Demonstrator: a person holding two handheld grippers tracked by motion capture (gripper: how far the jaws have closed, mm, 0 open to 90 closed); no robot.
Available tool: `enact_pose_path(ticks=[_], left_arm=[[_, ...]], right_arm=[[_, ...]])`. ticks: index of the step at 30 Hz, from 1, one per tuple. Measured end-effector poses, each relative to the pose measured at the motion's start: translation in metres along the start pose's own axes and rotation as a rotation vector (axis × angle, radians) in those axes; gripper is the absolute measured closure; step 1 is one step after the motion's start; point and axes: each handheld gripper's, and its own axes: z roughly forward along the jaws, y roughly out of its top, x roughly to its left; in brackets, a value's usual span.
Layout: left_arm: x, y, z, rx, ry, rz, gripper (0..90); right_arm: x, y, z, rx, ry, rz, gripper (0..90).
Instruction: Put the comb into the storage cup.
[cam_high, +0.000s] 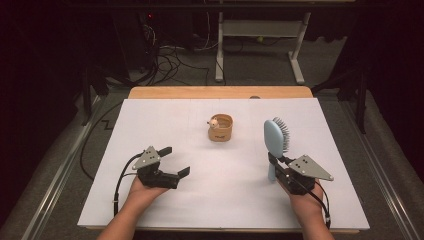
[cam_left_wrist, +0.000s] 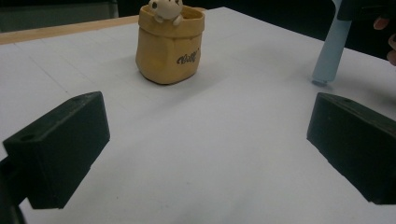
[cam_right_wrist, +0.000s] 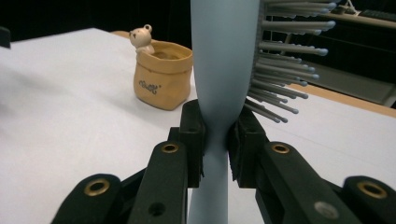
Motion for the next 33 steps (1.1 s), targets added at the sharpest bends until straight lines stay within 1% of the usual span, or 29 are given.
enact_pose_path(ticks=[2,7,11,17,19,22,23,25,29,33], left_arm=[[0.000,0.000,0.000,0.003,0.003,-0.003,0.0],[0.000,-0.001,0.001,0.024,-0.001,-0.009,0.0],[0.000,-0.001,0.002,0.022,-0.005,-0.009,0.0],[-0.001,-0.001,0.002,0.016,-0.011,-0.015,0.0],[-0.001,-0.001,0.002,0.013,-0.017,-0.018,0.0],[-0.002,-0.001,0.002,0.011,-0.019,-0.018,0.0],[-0.002,-0.001,0.002,0.009,-0.021,-0.019,0.0],[-0.002,-0.001,0.002,0.001,-0.024,-0.011,0.0],[-0.004,-0.001,0.002,-0.008,-0.039,-0.007,0.0],[-0.003,0.000,0.002,-0.007,-0.040,-0.011,0.0]], right_arm=[[-0.001,0.000,0.000,-0.005,0.010,0.025,78.6],[-0.002,-0.001,0.001,-0.014,0.023,0.050,78.5],[-0.001,0.000,0.001,-0.016,0.023,0.051,78.5],[0.003,0.001,0.004,-0.019,0.021,0.035,78.6],[0.006,0.002,0.005,-0.017,0.020,0.023,78.5],[0.010,0.002,0.008,-0.016,0.028,0.018,78.6],[0.013,0.003,0.009,-0.017,0.032,0.009,78.5],[0.015,0.004,0.010,-0.018,0.033,0.006,78.5],[0.022,0.007,0.015,-0.020,0.034,-0.015,78.5],[0.026,0.009,0.018,-0.024,0.038,-0.020,78.5]])
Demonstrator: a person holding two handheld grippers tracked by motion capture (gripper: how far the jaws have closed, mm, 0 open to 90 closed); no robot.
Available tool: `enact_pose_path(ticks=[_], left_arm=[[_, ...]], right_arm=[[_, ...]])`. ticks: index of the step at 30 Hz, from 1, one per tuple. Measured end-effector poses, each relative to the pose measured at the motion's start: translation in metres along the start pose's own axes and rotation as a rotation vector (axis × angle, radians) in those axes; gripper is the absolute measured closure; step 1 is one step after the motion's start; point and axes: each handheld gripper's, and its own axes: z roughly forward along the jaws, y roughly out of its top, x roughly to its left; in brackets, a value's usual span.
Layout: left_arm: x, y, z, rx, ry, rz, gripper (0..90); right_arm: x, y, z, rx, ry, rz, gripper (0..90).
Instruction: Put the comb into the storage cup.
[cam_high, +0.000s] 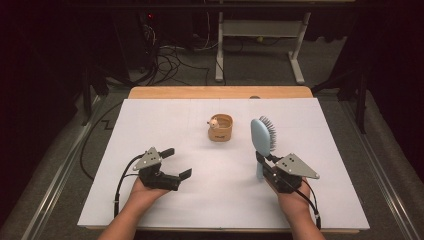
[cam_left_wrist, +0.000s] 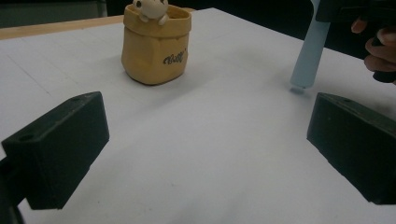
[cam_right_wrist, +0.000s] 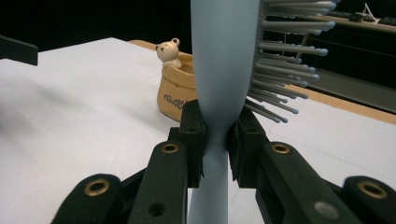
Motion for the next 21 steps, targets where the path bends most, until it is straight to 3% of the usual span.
enact_pose_path(ticks=[4,21], left_arm=[[-0.001,0.001,0.000,-0.010,-0.002,0.003,0.0],[-0.001,0.001,-0.001,-0.019,0.009,0.007,0.0]], right_arm=[[0.006,0.005,0.005,-0.006,0.001,-0.026,78.5],[0.023,0.021,0.027,-0.036,0.031,-0.017,78.5]])
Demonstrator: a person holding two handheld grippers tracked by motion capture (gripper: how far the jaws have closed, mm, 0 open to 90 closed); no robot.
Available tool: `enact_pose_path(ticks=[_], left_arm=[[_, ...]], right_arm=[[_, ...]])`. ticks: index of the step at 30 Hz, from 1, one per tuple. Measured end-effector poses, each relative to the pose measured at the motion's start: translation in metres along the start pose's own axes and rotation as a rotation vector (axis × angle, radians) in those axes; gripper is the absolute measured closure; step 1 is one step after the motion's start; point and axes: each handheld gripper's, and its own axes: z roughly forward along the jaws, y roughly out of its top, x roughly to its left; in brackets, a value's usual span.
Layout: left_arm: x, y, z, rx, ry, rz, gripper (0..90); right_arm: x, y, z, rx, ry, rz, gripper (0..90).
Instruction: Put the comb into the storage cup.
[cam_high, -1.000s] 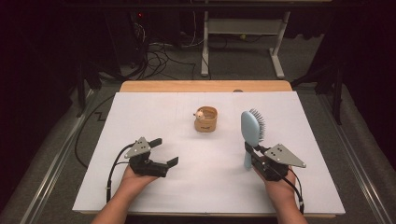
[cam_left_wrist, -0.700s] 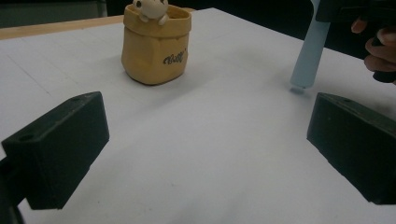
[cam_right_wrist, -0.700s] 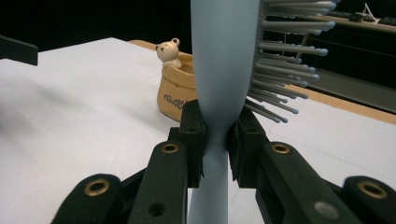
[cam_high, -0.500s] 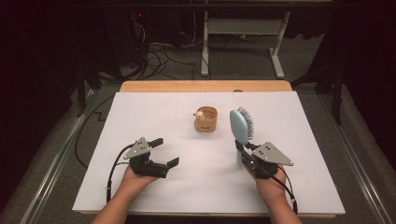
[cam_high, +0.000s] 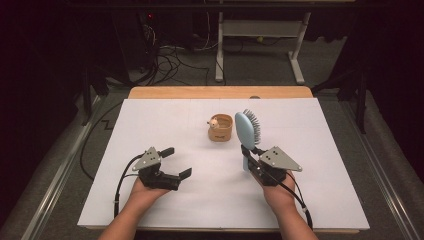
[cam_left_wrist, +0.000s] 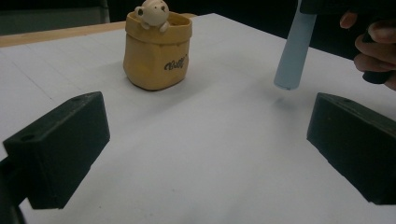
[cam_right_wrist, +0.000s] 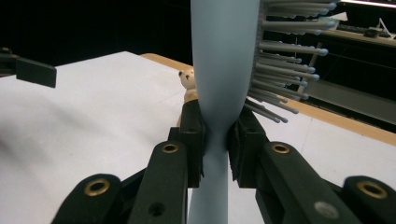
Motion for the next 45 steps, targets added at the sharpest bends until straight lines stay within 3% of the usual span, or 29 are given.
enact_pose_path(ticks=[11,17,29,45], left_arm=[[-0.001,0.000,0.001,0.007,0.003,0.008,0.0],[-0.001,-0.001,0.002,0.009,0.002,0.008,0.0],[-0.007,-0.001,0.003,0.018,-0.007,0.020,0.0],[-0.012,0.007,0.000,-0.010,-0.016,0.030,0.0]], right_arm=[[0.014,0.010,0.015,-0.017,0.034,-0.011,78.5],[0.021,0.005,0.016,-0.013,0.046,-0.023,78.5],[0.021,0.001,0.011,-0.015,0.053,-0.011,78.5],[0.027,-0.001,0.013,-0.012,0.061,-0.023,78.5]])
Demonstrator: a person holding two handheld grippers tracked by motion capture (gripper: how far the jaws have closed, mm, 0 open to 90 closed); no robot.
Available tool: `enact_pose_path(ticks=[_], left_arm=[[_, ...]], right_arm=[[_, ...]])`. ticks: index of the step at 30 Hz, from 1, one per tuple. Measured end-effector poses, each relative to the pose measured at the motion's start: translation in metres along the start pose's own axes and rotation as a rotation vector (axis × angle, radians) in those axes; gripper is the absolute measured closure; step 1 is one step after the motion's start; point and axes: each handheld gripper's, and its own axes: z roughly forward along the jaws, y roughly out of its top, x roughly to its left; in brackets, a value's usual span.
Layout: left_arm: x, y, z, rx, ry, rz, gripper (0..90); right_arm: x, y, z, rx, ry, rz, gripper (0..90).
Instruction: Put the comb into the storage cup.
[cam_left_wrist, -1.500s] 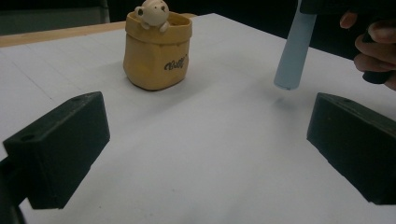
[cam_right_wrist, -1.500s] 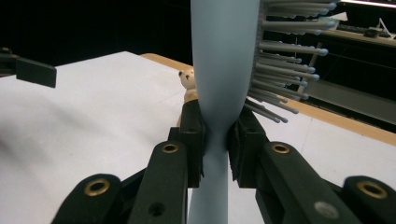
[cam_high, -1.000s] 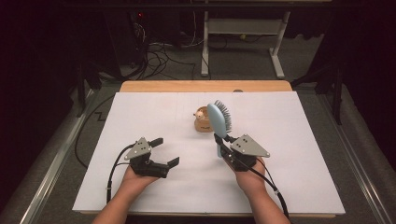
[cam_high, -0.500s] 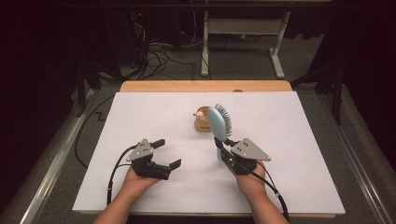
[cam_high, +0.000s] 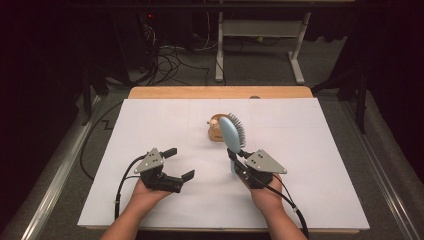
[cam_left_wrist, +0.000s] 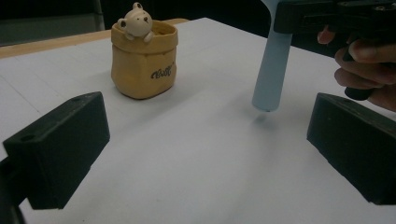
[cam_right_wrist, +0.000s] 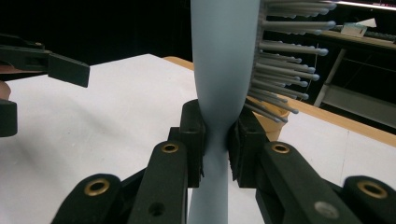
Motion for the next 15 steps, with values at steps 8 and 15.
enact_pose_path(ticks=[8,15], left_arm=[[-0.002,0.005,-0.001,-0.009,0.000,-0.003,0.0],[-0.006,0.012,-0.004,-0.016,0.003,-0.002,0.0]], right_arm=[[0.002,0.001,0.002,0.000,0.003,-0.004,78.5],[0.004,0.001,0.003,-0.002,0.010,-0.003,78.5]])
